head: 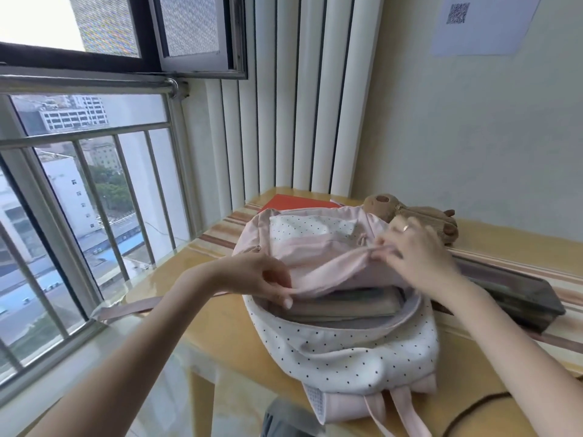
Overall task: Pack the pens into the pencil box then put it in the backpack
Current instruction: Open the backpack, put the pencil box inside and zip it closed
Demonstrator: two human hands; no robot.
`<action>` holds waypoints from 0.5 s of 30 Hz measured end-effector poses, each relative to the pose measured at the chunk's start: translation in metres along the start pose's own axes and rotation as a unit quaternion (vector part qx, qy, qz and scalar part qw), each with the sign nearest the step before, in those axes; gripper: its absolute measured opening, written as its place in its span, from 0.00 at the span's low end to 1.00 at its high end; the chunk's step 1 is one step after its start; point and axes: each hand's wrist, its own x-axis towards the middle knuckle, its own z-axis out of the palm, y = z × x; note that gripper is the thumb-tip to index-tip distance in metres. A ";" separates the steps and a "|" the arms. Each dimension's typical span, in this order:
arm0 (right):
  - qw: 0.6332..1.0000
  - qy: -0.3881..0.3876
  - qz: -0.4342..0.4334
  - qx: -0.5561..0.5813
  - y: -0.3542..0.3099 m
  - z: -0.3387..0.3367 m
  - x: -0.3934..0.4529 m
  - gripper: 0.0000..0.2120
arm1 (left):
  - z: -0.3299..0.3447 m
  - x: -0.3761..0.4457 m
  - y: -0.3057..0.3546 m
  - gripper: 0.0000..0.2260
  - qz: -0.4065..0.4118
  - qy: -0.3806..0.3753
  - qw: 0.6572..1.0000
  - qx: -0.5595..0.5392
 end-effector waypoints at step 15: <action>0.987 -0.133 -0.010 0.088 0.009 0.095 0.052 0.34 | -0.031 0.129 0.000 0.08 -0.157 0.490 0.857 0.020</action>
